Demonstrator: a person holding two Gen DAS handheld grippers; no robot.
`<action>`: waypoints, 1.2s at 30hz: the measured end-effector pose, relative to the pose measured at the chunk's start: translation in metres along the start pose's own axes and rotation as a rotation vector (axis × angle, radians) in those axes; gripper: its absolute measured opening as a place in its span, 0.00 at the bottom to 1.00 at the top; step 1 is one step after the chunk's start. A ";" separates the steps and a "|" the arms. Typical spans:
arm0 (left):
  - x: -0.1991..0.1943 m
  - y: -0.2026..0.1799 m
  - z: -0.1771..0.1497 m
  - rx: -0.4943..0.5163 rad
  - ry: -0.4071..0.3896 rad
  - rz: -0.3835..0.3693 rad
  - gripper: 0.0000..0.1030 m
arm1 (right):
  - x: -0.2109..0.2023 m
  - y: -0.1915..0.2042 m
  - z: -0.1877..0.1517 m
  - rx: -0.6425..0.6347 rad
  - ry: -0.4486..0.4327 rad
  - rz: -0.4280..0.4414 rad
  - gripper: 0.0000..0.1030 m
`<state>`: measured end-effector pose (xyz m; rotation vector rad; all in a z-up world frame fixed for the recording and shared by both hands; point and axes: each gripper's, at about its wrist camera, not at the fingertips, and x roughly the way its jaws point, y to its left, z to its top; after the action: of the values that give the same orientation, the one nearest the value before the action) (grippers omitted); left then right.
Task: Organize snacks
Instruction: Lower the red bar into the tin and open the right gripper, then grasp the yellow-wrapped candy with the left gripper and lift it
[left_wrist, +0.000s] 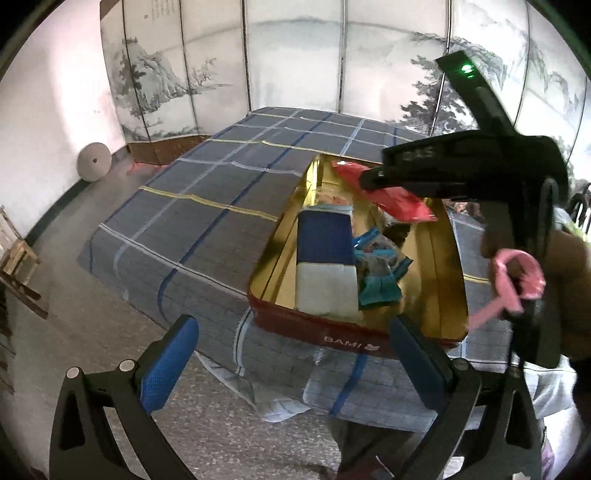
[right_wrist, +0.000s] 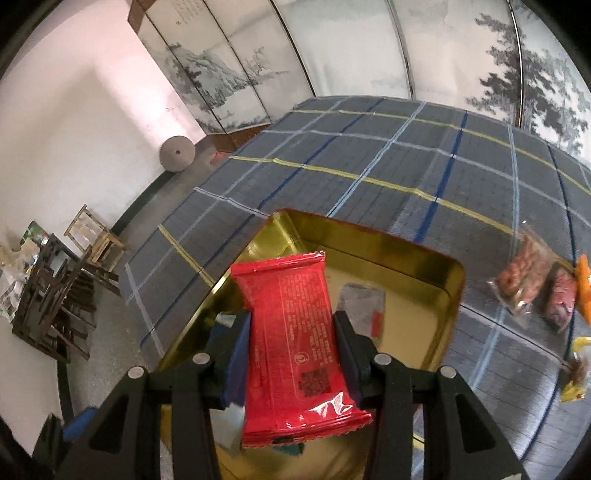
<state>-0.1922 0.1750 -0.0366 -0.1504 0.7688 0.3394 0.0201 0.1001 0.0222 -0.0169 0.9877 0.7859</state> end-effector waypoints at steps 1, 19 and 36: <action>0.000 0.002 0.000 -0.006 0.001 -0.007 0.99 | 0.004 0.001 0.001 0.002 0.003 -0.007 0.44; 0.003 0.010 -0.006 -0.030 0.023 -0.042 0.99 | 0.029 -0.003 0.012 0.049 -0.016 -0.014 0.45; -0.016 -0.034 0.006 0.096 0.005 -0.110 0.99 | -0.108 -0.118 -0.079 0.133 -0.237 -0.165 0.45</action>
<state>-0.1869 0.1411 -0.0211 -0.1027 0.7773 0.1975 -0.0006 -0.0772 0.0195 0.1062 0.8001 0.5551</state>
